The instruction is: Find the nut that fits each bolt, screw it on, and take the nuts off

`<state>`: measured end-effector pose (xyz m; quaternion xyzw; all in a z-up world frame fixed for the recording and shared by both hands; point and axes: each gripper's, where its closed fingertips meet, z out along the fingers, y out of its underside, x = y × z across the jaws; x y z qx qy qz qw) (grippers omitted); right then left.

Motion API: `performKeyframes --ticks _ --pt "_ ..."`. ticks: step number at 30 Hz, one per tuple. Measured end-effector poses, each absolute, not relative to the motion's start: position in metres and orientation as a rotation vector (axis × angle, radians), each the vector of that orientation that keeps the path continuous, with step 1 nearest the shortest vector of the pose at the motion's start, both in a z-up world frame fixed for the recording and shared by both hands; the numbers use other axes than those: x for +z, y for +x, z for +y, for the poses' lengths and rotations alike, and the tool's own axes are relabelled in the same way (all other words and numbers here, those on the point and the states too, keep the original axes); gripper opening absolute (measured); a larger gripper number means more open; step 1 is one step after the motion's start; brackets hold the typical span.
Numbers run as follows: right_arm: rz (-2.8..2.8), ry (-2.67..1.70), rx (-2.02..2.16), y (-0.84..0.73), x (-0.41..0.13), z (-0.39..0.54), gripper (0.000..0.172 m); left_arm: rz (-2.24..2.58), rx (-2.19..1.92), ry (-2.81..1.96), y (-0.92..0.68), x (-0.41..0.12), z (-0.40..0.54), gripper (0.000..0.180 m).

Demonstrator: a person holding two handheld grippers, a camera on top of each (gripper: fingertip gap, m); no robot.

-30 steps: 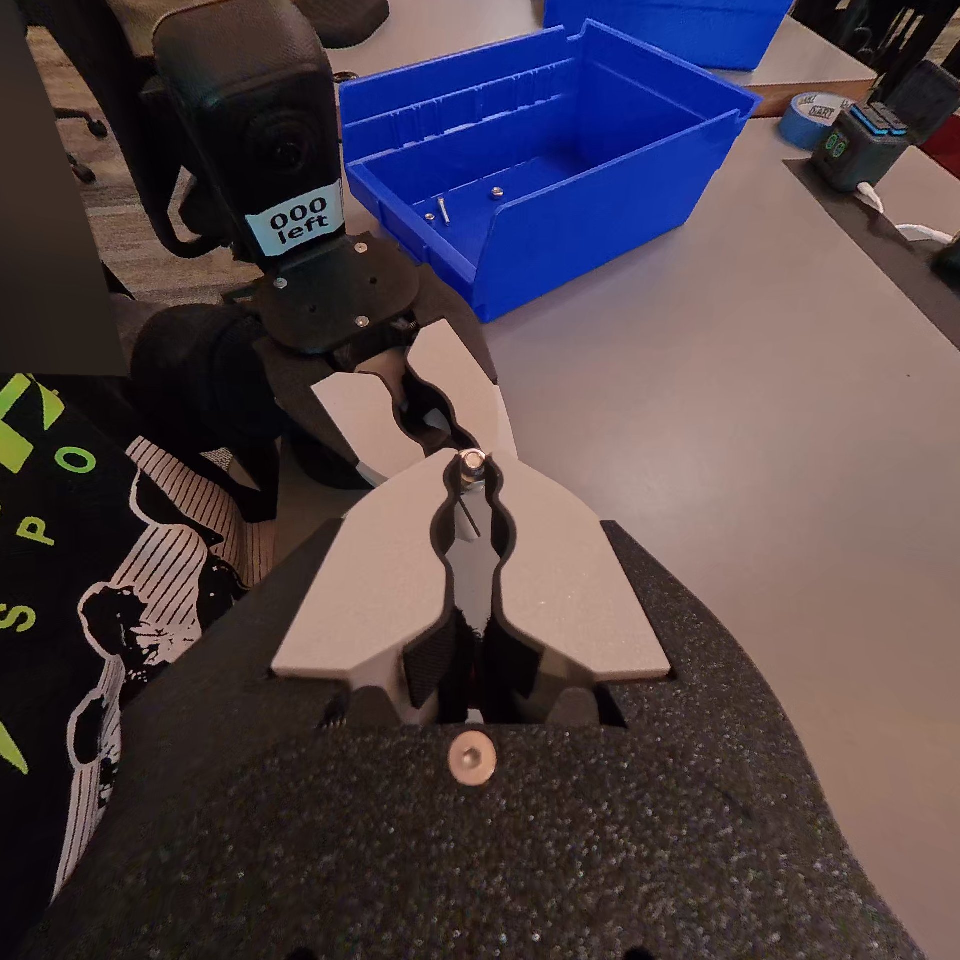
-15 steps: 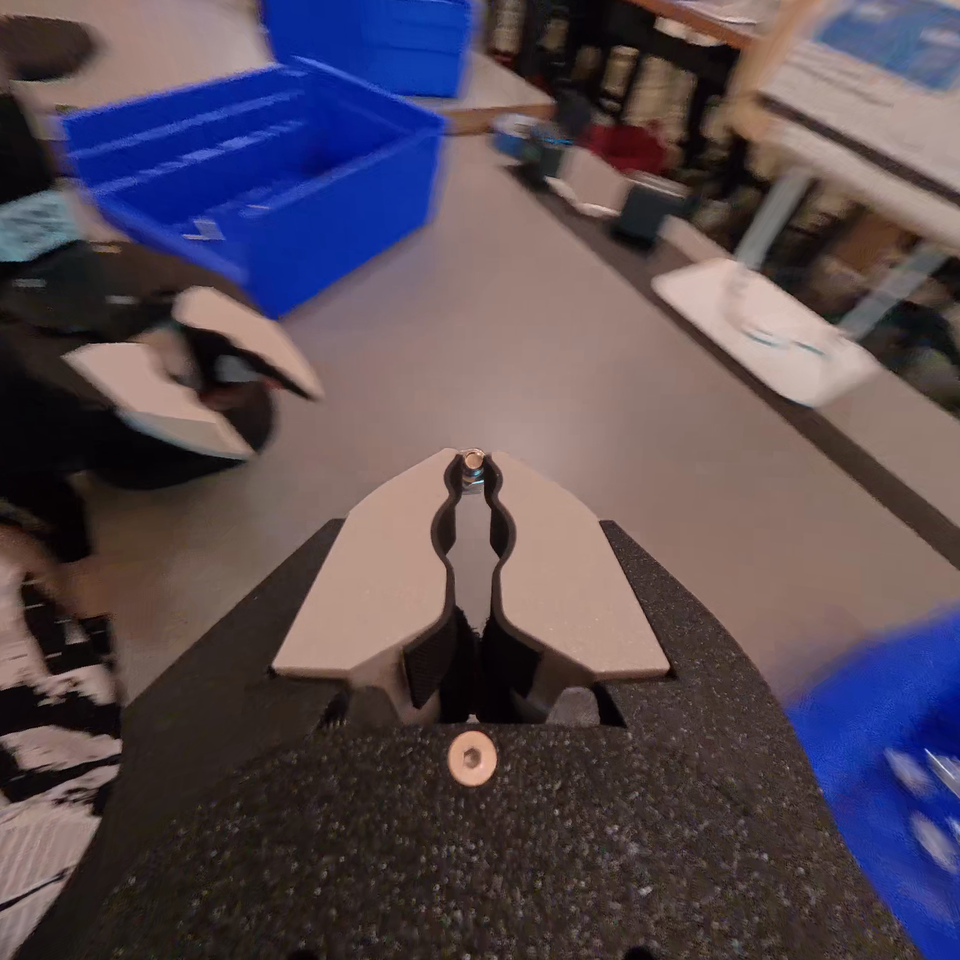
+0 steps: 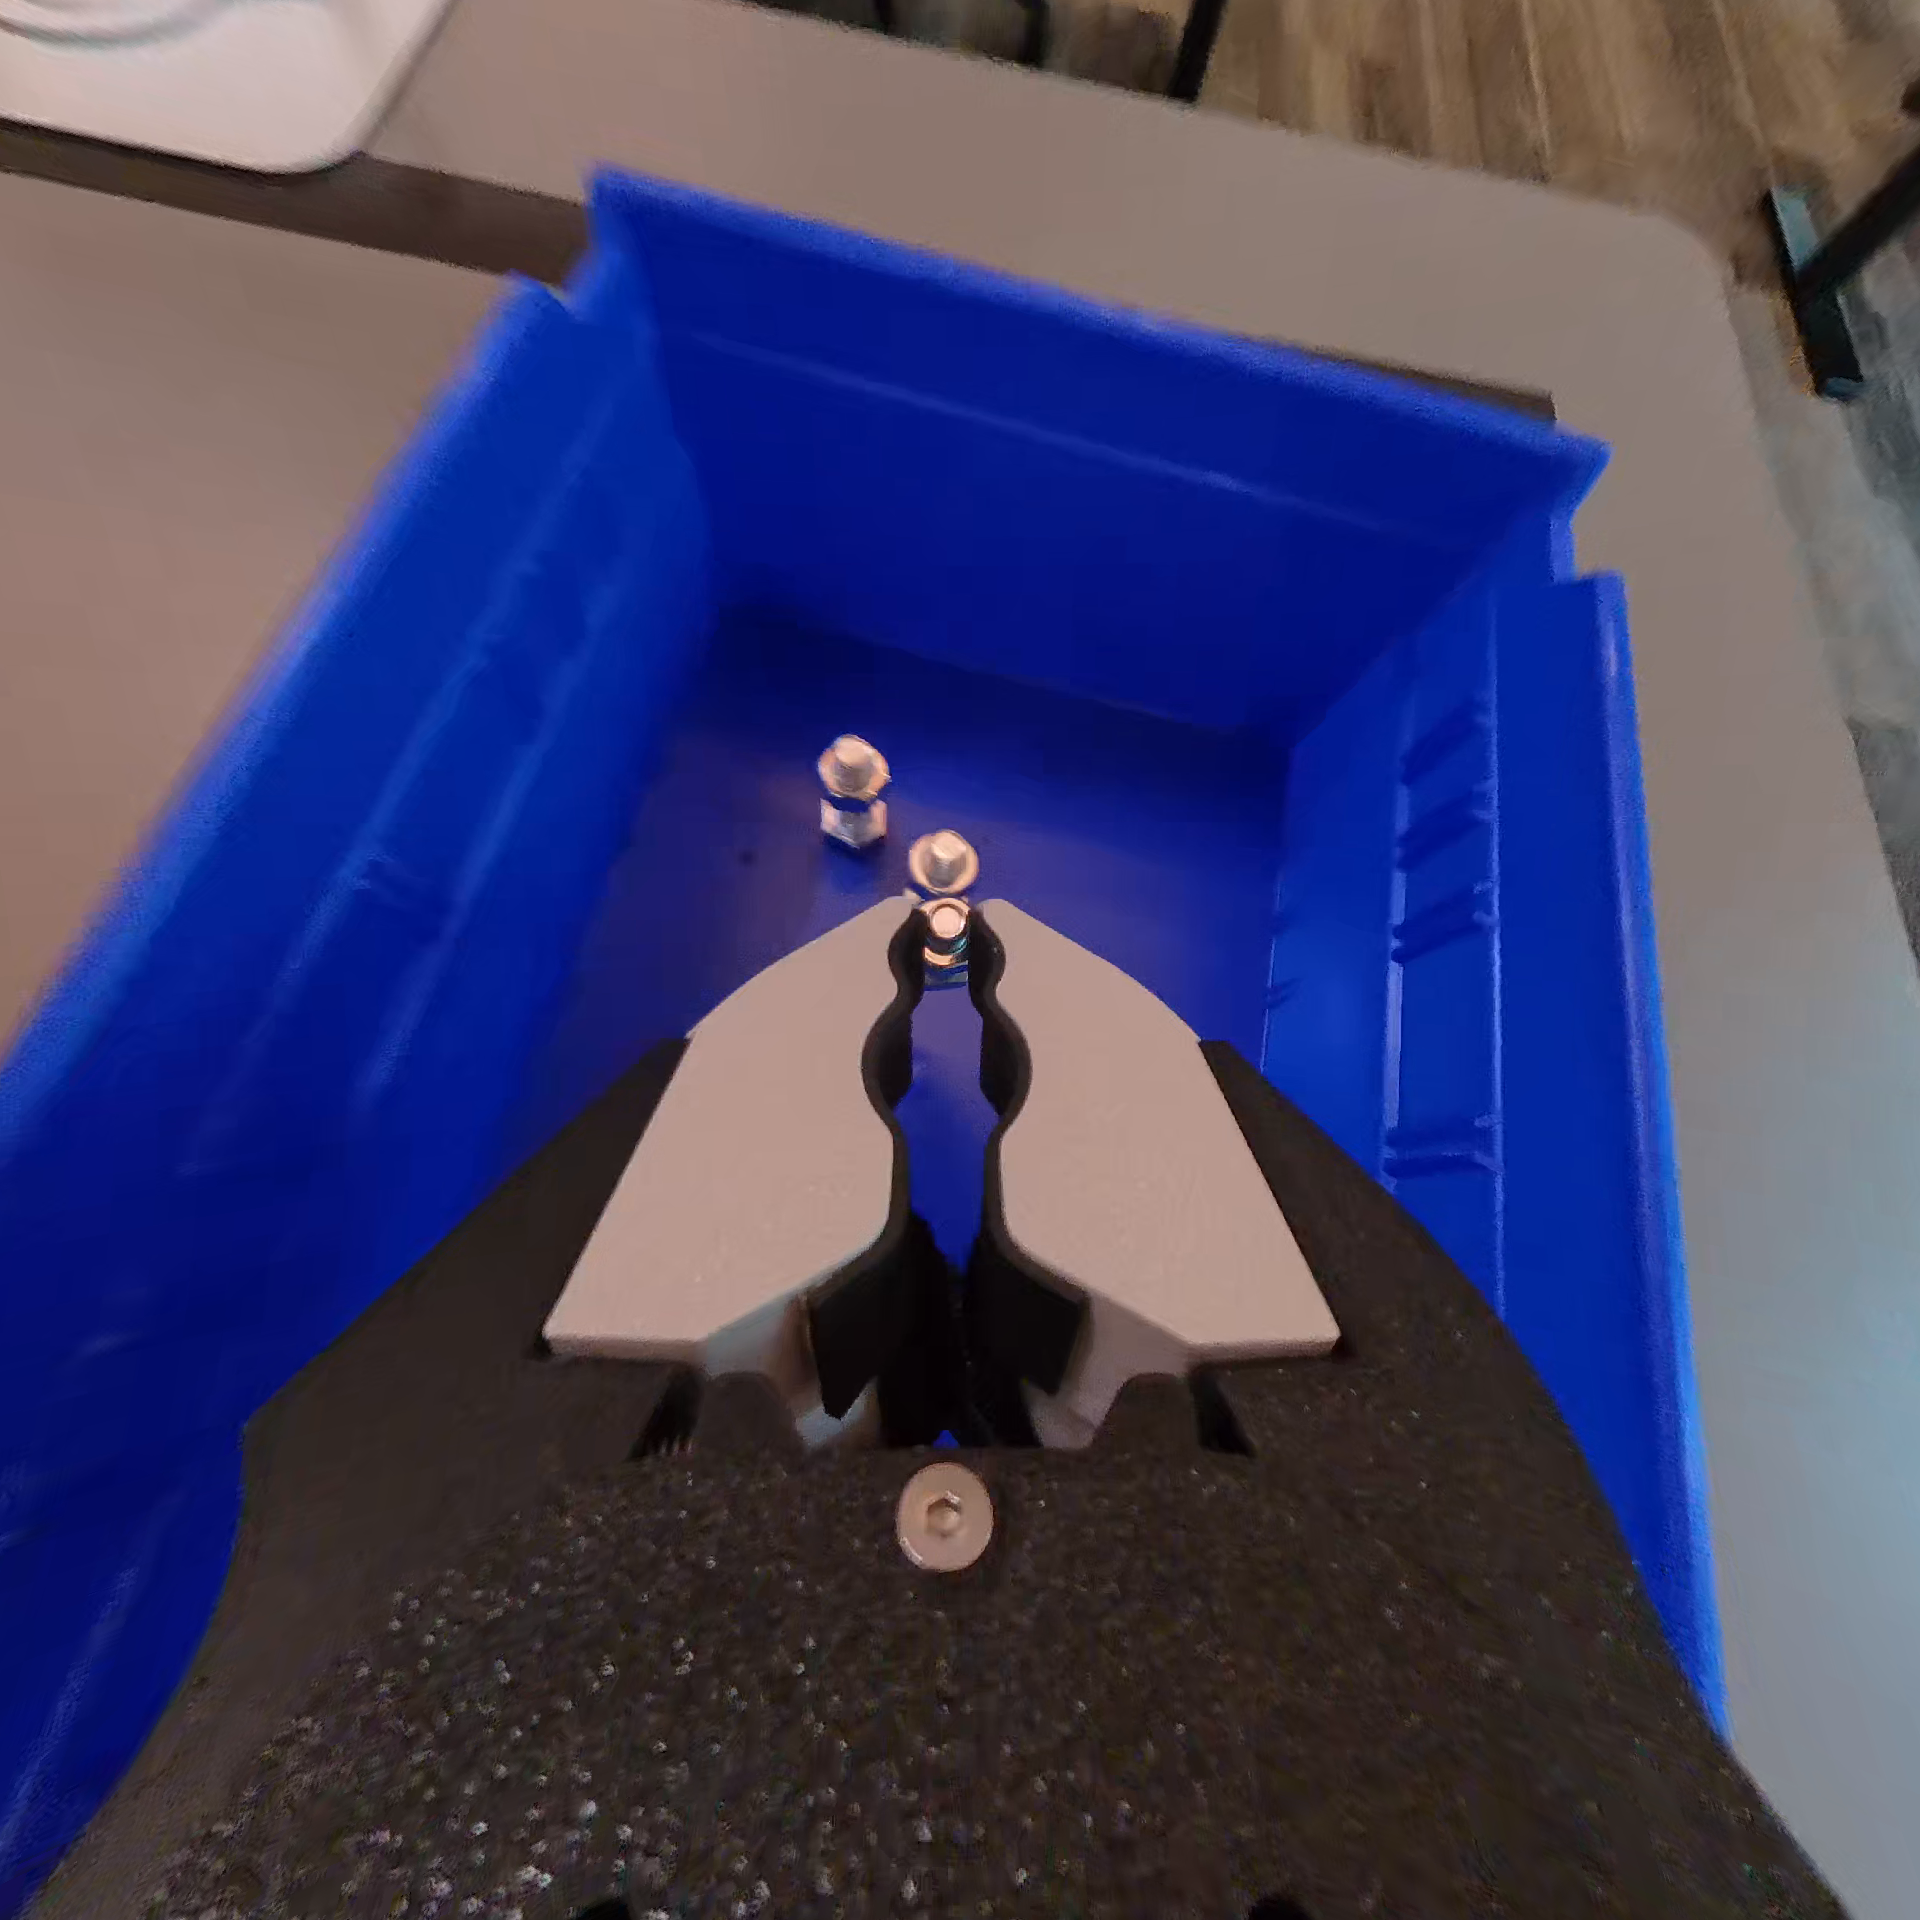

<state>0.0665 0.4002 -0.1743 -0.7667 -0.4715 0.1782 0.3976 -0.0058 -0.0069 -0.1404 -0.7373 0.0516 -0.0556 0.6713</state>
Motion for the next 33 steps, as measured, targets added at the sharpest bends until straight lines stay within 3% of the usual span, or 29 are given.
performKeyframes --ticks 5,12,18,26,33 --pt "-1.16 -2.062 0.425 0.069 -0.211 0.417 0.008 0.112 -0.124 -1.663 -0.006 -0.141 -0.007 0.041" --pt "-1.167 -2.103 0.399 0.073 -0.22 0.419 0.008 0.11 -0.129 -1.662 -0.007 -0.141 -0.006 0.041" --pt "-1.091 -1.972 0.451 0.07 -0.178 0.408 0.018 0.109 -0.129 -1.659 -0.007 -0.14 -0.007 0.041" --pt "-1.233 -1.299 1.076 0.04 -0.056 0.229 0.044 0.106 -0.129 -1.659 -0.007 -0.14 -0.007 0.041" --pt "-1.432 -1.056 1.32 0.043 -0.089 0.108 0.043 0.107 -0.116 -1.644 -0.007 -0.136 -0.009 0.041"
